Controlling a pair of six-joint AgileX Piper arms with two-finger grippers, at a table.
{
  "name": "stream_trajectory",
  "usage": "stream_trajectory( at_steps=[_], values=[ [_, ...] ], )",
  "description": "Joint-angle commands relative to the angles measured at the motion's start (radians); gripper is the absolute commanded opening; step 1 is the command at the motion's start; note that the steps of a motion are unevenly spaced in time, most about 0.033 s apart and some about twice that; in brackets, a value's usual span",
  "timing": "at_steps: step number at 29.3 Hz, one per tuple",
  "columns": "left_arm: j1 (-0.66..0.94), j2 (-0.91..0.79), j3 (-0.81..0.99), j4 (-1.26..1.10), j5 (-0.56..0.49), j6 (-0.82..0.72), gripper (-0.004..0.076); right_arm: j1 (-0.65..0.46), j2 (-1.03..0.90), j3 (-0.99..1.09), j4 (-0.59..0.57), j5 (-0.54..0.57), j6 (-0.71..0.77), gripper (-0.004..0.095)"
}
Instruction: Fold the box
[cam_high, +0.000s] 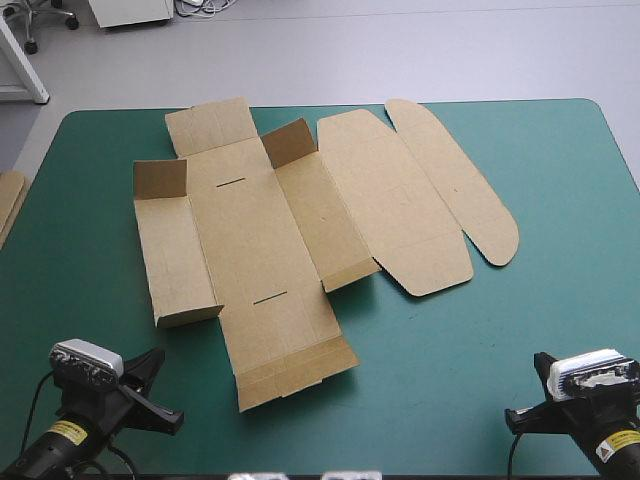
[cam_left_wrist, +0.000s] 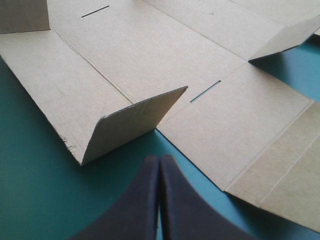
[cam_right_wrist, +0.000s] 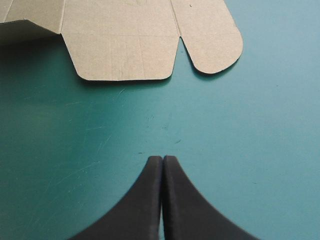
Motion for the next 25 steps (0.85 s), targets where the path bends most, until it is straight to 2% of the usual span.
stream_trajectory(
  at_steps=[1,18,22,25],
  values=[
    [0.001,0.008,-0.029,-0.033,-0.064,-0.007,-0.0010,-0.007,0.009,-0.027,-0.004,-0.065,-0.009,-0.0015],
    [0.001,0.008,-0.034,-0.039,-0.067,-0.009,-0.0010,-0.007,0.009,-0.032,-0.004,-0.065,-0.011,-0.0015],
    [0.001,0.056,-0.136,0.017,-0.103,-0.097,-0.0001,-0.007,0.074,-0.117,-0.027,-0.060,-0.033,-0.0015],
    [0.001,0.140,-0.242,0.066,-0.074,-0.116,0.0041,-0.007,0.166,-0.213,-0.048,-0.057,-0.031,-0.0014]
  ],
)
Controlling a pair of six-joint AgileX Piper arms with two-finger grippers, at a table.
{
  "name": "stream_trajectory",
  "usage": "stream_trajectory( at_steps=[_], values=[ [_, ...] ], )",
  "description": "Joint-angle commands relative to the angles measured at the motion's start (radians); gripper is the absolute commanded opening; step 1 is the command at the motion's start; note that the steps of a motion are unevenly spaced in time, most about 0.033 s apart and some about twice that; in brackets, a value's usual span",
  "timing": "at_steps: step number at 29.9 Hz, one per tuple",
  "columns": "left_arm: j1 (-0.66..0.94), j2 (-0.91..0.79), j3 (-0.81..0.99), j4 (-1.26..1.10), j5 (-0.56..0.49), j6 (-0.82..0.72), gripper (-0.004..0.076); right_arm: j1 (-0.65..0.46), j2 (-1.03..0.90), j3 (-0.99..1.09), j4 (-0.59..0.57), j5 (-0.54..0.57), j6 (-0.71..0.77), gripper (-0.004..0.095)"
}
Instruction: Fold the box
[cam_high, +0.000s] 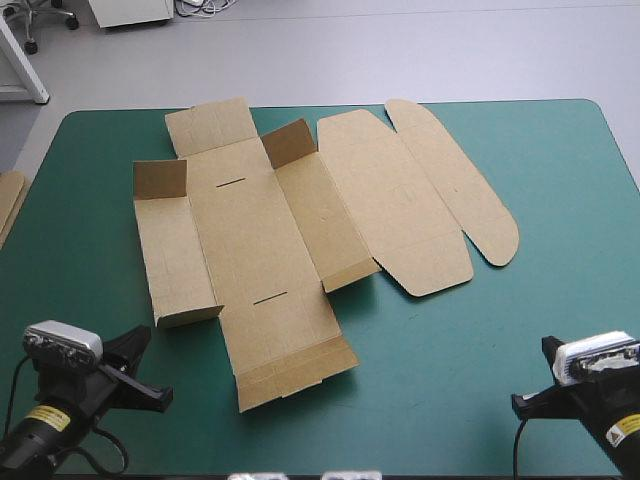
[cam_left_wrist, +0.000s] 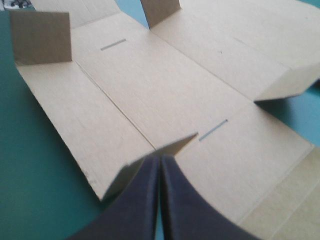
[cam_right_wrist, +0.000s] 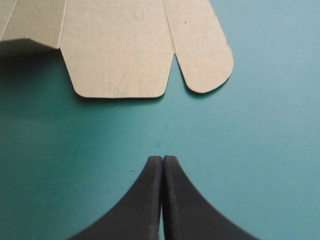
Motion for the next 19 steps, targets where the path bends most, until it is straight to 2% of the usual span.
stream_trajectory(
  at_steps=[1,3,5,8,10,12,14,19],
  values=[
    [0.001,0.108,-0.136,0.033,-0.059,-0.034,0.0060,-0.007,0.118,-0.123,-0.024,-0.069,-0.014,-0.0012],
    [0.001,0.172,-0.201,0.070,-0.050,-0.059,0.0120,-0.007,0.190,-0.182,-0.026,-0.069,-0.016,0.0008],
    [0.001,0.228,-0.263,0.113,-0.054,-0.109,0.0208,-0.007,0.263,-0.243,-0.026,-0.069,-0.016,0.0068],
    [0.001,0.317,-0.357,0.226,-0.040,-0.251,0.0372,-0.007,0.366,-0.329,-0.026,-0.069,-0.016,0.0207],
    [0.001,0.366,-0.404,0.315,-0.001,-0.354,0.0433,-0.007,0.430,-0.383,-0.026,-0.069,-0.016,0.0301],
    [0.001,0.431,-0.447,0.408,0.051,-0.399,0.0440,-0.007,0.501,-0.439,-0.026,-0.069,-0.016,0.0406],
    [0.001,0.482,-0.454,0.447,0.050,-0.400,0.0437,-0.007,0.568,-0.487,-0.026,-0.069,-0.016,0.0479],
    [0.010,0.582,-0.443,0.441,0.055,-0.441,0.0426,-0.007,0.702,-0.567,-0.014,-0.069,-0.016,0.0500]
  ],
)
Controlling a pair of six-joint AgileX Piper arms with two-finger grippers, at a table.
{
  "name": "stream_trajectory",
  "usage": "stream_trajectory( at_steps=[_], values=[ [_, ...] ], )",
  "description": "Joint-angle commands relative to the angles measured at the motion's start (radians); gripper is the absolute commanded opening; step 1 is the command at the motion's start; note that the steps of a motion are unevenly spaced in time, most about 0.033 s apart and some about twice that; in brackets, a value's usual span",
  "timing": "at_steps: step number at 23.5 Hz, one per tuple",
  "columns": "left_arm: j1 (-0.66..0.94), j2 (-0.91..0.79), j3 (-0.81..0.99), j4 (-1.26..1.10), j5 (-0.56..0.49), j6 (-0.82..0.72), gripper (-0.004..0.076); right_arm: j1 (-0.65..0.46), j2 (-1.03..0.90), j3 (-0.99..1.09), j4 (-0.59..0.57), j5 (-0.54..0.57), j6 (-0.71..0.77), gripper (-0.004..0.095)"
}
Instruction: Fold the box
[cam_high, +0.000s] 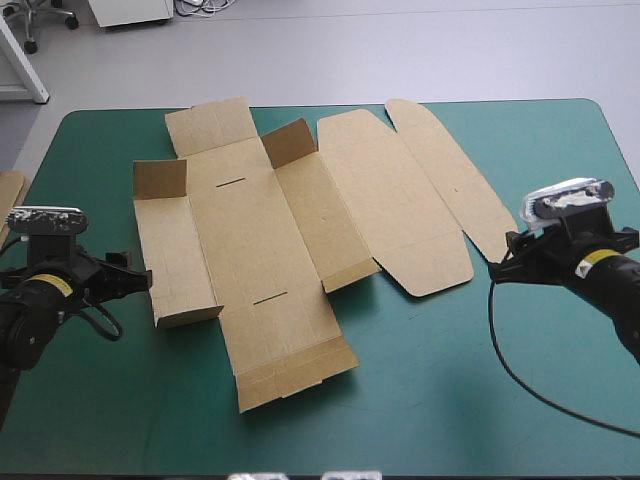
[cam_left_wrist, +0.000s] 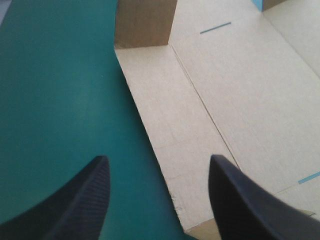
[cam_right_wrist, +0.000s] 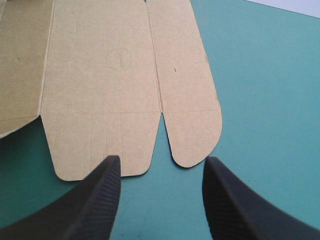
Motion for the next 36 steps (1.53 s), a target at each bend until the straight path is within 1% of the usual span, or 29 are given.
stream_trajectory(
  at_steps=[1,3,5,7,9,11,12,14,15,16,18,21,22,24,25,26,30,32,36],
  values=[
    [0.024,0.052,-0.020,0.003,-0.050,-0.048,0.0426,-0.007,0.078,-0.083,0.008,-0.059,-0.009,0.0500],
    [0.073,0.085,-0.004,-0.013,-0.048,-0.074,0.0426,-0.007,0.124,-0.109,0.048,-0.050,-0.022,0.0500],
    [0.144,0.116,0.024,-0.060,-0.059,-0.063,0.0421,-0.007,0.159,-0.126,0.108,-0.035,-0.054,0.0500],
    [0.239,0.137,0.060,-0.161,-0.080,0.003,0.0421,-0.007,0.189,-0.143,0.142,-0.020,-0.074,0.0501],
    [0.340,0.146,0.089,-0.306,-0.099,0.099,0.0421,-0.007,0.205,-0.147,0.151,-0.017,-0.088,0.0501],
    [0.433,0.158,0.119,-0.501,-0.097,0.247,0.0421,-0.007,0.211,-0.147,0.158,-0.021,-0.097,0.0500],
    [0.466,0.166,0.133,-0.589,-0.085,0.324,0.0421,-0.007,0.215,-0.147,0.160,-0.021,-0.097,0.0500],
    [0.544,0.191,0.175,-0.696,-0.042,0.428,0.0421,-0.007,0.218,-0.147,0.185,-0.023,-0.099,0.0500],
    [0.571,0.208,0.206,-0.729,-0.039,0.463,0.0421,-0.007,0.220,-0.147,0.201,-0.023,-0.104,0.0500],
    [0.633,0.241,0.277,-0.856,-0.041,0.568,0.0421,-0.007,0.220,-0.147,0.230,-0.021,-0.137,0.0500],
    [0.683,0.263,0.336,-1.011,-0.039,0.695,0.0421,-0.007,0.220,-0.147,0.232,-0.015,-0.145,0.0500],
    [0.717,0.319,0.416,-1.219,-0.023,0.876,0.0421,-0.007,0.220,-0.147,0.236,0.000,-0.153,0.0500],
    [0.717,0.335,0.421,-1.226,-0.018,0.892,0.0421,-0.007,0.220,-0.147,0.240,0.001,-0.153,0.0500],
    [0.717,0.393,0.426,-1.319,0.031,0.969,0.0421,-0.007,0.220,-0.147,0.244,0.001,-0.153,0.0500],
    [0.717,0.426,0.426,-1.421,0.075,1.040,0.0421,-0.007,0.220,-0.147,0.256,-0.001,-0.153,0.0500],
    [0.717,0.455,0.426,-1.470,0.087,1.062,0.0421,-0.007,0.220,-0.147,0.264,-0.001,-0.153,0.0500],
    [0.715,0.523,0.426,-1.486,0.124,1.104,0.0421,-0.007,0.220,-0.147,0.264,-0.003,-0.167,0.0498],
    [0.711,0.528,0.426,-1.499,0.125,1.111,0.0421,-0.007,0.220,-0.147,0.277,-0.018,-0.175,0.0498],
    [0.647,0.528,0.426,-1.546,0.122,1.145,0.0421,-0.007,0.220,-0.147,0.298,-0.024,-0.186,0.0498]
  ],
)
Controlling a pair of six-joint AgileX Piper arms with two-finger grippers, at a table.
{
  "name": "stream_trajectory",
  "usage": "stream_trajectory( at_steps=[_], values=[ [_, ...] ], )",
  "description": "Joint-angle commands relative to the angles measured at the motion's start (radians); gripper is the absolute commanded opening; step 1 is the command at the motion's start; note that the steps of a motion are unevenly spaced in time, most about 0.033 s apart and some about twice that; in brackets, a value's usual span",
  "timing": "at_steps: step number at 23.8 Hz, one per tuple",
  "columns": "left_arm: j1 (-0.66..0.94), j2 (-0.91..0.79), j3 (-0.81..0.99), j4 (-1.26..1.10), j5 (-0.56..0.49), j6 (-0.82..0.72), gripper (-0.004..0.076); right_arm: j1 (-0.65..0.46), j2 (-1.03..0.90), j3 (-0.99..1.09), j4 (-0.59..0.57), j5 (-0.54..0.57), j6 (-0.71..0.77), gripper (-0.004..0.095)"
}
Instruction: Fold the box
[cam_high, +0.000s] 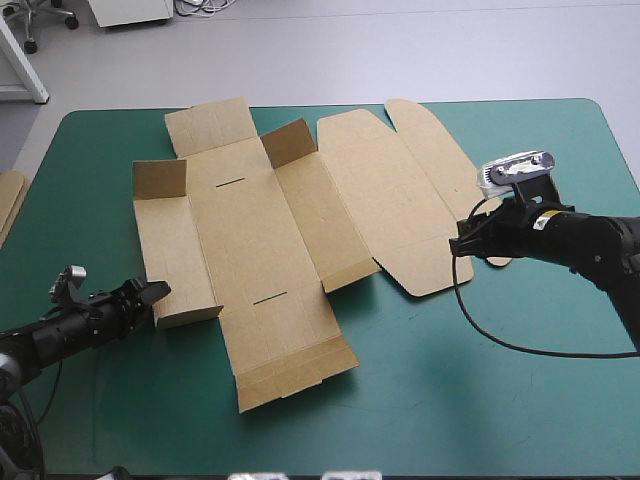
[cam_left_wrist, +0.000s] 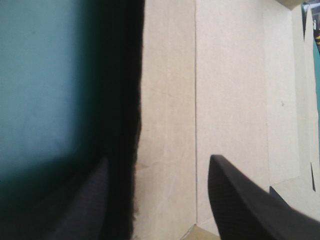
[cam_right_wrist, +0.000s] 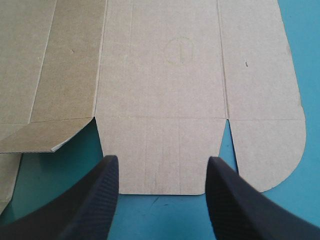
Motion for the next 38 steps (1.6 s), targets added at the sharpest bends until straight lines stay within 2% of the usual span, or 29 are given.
stream_trajectory(
  at_steps=[1,5,9,17,21,24,26,27,34,38],
  values=[
    [-0.049,-0.018,-0.018,-0.077,0.044,0.012,0.0421,-0.007,-0.018,-0.034,0.029,-0.057,-0.014,0.0498],
    [-0.136,-0.018,-0.018,-0.081,-0.046,0.019,0.0421,-0.007,-0.018,-0.034,0.036,-0.053,-0.021,0.0489],
    [-0.146,-0.018,-0.020,-0.116,-0.055,0.019,0.0391,-0.007,-0.018,-0.034,0.039,-0.046,-0.021,0.0485],
    [-0.146,-0.018,-0.028,-0.159,-0.052,0.027,0.0182,-0.007,-0.018,-0.034,0.039,-0.043,-0.021,0.0484],
    [-0.146,-0.011,-0.030,-0.153,-0.041,0.027,0.0116,-0.007,-0.018,-0.034,0.039,-0.049,-0.021,0.0484],
    [-0.167,0.009,-0.030,-0.144,-0.012,0.027,0.0107,-0.007,-0.018,-0.034,0.039,-0.050,-0.021,0.0484],
    [-0.191,0.013,-0.035,-0.133,-0.016,0.027,0.0048,-0.007,-0.018,-0.034,0.039,-0.051,-0.021,0.0484],
    [-0.198,0.013,-0.056,-0.108,-0.012,0.027,-0.0009,-0.007,-0.018,-0.034,0.039,-0.053,-0.025,0.0484],
    [-0.205,0.013,-0.292,0.138,0.037,-0.062,-0.0010,-0.007,-0.018,-0.034,0.039,-0.053,-0.027,0.0484],
    [-0.205,0.017,-0.370,0.238,0.053,-0.111,-0.0010,-0.007,-0.018,-0.034,0.039,-0.057,-0.027,0.0484]
  ],
)
